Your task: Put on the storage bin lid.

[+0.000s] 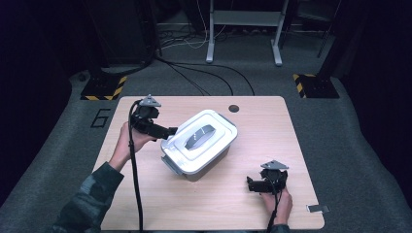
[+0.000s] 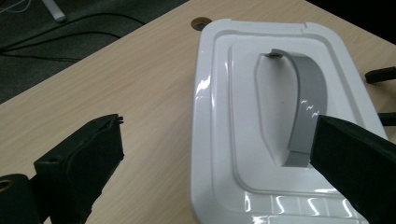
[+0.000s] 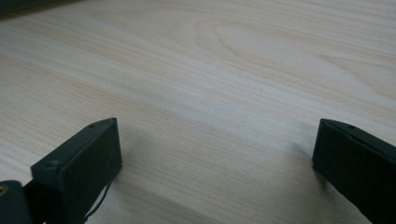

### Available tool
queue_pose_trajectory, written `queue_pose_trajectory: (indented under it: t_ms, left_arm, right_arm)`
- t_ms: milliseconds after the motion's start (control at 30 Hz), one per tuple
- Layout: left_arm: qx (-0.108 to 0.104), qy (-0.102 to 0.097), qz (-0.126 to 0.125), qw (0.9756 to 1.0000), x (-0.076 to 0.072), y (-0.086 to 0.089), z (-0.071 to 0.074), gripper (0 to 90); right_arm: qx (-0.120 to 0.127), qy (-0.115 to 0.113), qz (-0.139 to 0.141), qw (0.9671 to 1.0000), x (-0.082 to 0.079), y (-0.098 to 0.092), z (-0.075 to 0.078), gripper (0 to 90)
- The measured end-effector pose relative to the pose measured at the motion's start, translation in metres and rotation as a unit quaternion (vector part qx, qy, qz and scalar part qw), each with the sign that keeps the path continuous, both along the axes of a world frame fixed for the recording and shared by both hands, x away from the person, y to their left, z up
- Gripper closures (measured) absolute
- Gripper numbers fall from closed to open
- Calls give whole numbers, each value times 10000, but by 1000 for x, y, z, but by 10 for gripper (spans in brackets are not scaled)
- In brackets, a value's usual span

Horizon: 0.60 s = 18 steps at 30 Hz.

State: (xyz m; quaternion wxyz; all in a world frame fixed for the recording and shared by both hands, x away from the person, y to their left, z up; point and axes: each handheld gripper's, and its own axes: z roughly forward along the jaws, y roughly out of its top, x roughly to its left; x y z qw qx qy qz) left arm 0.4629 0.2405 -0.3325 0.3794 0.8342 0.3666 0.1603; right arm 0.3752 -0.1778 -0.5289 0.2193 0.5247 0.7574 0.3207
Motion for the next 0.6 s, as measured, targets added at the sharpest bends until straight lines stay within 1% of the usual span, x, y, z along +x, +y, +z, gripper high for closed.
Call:
queue_pose_trajectory:
  t_ms: [67,100,167,233,333,400,467,600]
  left_arm:
    - [35,-2,54,10000,1,8,-1,20]
    - [38,32,75,10000,2,11,-2,19]
    - [56,17,134,9999,2,17,-4,18]
    - [22,53,222,9997,3,26,-6,17]
    - [42,98,310,9995,5,36,-9,15]
    - [19,79,407,9991,5,43,-13,14]
    - [29,84,416,9991,5,49,-16,11]
    - [45,175,503,9986,6,59,-25,5]
  right_arm:
    - [-10,2,6,10000,0,0,0,7]
    - [8,4,-11,10000,0,0,0,7]
    - [6,4,-10,10000,0,0,0,7]
    - [7,4,-12,10000,0,0,0,7]
    - [8,5,-14,10000,0,0,0,7]
    - [7,5,-13,10000,0,0,0,7]
    - [6,3,-13,10000,0,0,0,7]
    - [6,4,-15,10000,0,0,0,7]
